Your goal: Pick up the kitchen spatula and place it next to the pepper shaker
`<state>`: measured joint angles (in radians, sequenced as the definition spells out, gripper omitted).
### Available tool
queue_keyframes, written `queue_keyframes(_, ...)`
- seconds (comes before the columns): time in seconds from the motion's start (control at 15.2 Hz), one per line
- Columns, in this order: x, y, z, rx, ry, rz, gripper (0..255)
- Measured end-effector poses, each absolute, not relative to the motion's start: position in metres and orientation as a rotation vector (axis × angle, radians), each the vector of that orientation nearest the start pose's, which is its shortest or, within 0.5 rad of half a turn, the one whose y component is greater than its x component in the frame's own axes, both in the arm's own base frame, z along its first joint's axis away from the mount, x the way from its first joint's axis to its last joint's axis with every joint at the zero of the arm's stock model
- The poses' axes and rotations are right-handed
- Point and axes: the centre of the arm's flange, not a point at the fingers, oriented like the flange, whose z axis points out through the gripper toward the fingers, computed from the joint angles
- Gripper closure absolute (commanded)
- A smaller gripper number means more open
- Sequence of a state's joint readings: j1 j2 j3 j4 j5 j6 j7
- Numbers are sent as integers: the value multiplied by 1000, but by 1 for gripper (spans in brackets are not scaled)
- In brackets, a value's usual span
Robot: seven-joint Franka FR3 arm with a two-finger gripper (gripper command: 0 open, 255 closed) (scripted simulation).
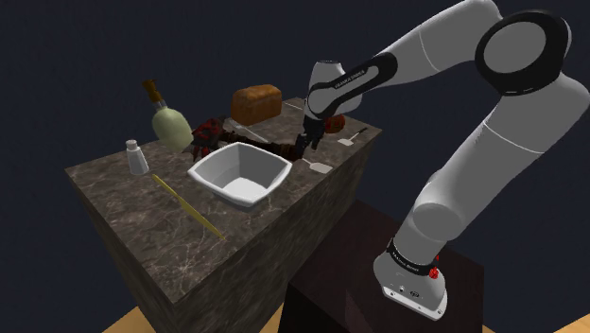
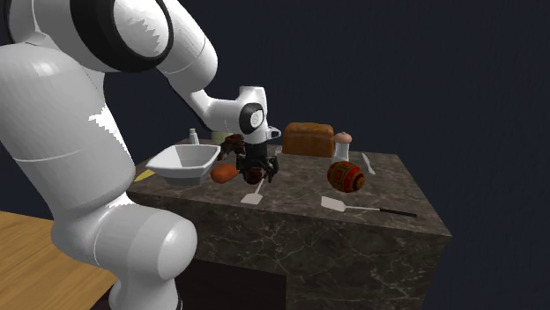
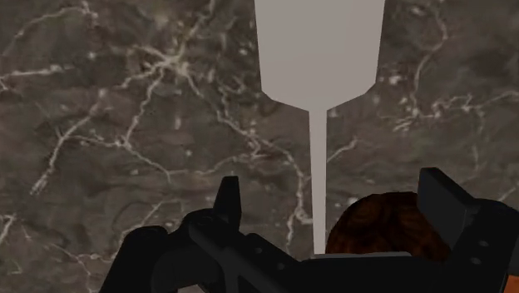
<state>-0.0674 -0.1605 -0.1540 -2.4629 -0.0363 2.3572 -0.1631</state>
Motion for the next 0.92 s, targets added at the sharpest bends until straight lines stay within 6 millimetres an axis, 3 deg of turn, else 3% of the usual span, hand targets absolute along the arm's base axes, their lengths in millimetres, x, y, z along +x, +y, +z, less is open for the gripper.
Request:
queue_keyframes(0.33,456,-103,333,-3152,51,-85,0)
queue_keyframes(0.73,456,-103,330,-3152,52,-88,0)
queue_keyframes(0.79,456,-103,330,-3152,52,-88,255)
queue_keyframes(0.92,457,-101,334,-3152,44,-98,255)
